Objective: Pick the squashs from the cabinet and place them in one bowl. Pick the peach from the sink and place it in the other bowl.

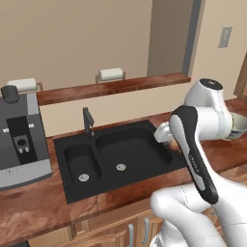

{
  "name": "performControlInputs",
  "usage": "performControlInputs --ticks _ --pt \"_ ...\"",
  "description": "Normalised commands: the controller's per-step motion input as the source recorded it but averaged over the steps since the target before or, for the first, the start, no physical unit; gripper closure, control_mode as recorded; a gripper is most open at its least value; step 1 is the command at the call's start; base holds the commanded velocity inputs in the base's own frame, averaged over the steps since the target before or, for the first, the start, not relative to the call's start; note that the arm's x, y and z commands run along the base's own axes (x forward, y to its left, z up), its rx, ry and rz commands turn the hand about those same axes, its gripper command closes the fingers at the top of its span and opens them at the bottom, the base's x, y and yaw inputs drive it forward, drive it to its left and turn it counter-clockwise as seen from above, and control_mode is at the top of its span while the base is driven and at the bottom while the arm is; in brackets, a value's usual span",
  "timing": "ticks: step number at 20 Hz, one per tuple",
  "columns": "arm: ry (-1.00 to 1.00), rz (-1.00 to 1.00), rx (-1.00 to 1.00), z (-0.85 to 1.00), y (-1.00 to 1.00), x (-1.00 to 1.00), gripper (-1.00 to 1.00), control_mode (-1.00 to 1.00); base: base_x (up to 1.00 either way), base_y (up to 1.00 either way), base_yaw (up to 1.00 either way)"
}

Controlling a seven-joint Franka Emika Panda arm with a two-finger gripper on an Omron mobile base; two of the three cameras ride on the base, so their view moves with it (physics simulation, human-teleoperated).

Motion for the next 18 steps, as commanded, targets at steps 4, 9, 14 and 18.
performControlInputs --ticks 4,9,14,18 --pt "0.00 -0.07 0.00 0.14 -0.36 -0.66 1.00 -1.00 0.00 0.00 0.00" --pt "0.01 -0.06 -0.04 0.03 -0.20 -0.42 1.00 -1.00 0.00 0.00 0.00" --pt "0.04 -0.01 -0.09 0.00 -0.04 -0.01 1.00 -1.00 0.00 0.00 0.00" --pt "0.03 -0.01 -0.01 0.01 0.00 0.00 1.00 -1.00 0.00 0.00 0.00"
